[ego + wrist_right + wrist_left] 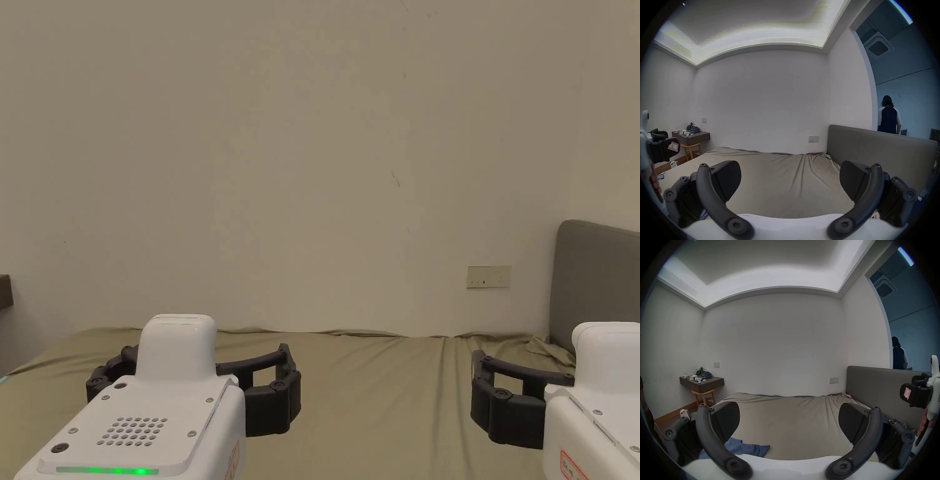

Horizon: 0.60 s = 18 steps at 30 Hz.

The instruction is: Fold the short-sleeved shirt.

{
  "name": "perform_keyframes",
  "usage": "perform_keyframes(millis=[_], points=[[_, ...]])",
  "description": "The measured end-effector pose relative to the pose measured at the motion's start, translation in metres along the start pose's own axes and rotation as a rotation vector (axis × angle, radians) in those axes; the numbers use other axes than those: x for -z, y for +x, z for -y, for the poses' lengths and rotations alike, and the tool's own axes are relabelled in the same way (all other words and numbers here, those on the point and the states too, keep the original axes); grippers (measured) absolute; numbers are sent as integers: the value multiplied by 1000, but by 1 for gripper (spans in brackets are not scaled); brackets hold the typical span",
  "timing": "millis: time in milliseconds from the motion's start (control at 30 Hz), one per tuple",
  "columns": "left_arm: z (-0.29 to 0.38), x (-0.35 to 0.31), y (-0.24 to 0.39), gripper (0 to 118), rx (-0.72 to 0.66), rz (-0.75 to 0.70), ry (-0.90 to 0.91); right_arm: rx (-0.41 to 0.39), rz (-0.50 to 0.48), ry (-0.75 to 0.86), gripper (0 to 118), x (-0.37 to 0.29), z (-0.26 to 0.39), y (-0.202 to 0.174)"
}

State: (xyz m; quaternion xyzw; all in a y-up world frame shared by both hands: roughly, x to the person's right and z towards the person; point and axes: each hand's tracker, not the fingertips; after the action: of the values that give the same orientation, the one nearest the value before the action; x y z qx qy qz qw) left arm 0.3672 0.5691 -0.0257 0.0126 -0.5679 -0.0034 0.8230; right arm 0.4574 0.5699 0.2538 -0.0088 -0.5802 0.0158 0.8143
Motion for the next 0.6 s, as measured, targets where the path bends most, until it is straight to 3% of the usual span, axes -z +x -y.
perform_keyframes(millis=[600], points=[[-1, -5, 3, 118, 24, 2, 16, 5, 4, -7, 118, -1, 2, 2]])
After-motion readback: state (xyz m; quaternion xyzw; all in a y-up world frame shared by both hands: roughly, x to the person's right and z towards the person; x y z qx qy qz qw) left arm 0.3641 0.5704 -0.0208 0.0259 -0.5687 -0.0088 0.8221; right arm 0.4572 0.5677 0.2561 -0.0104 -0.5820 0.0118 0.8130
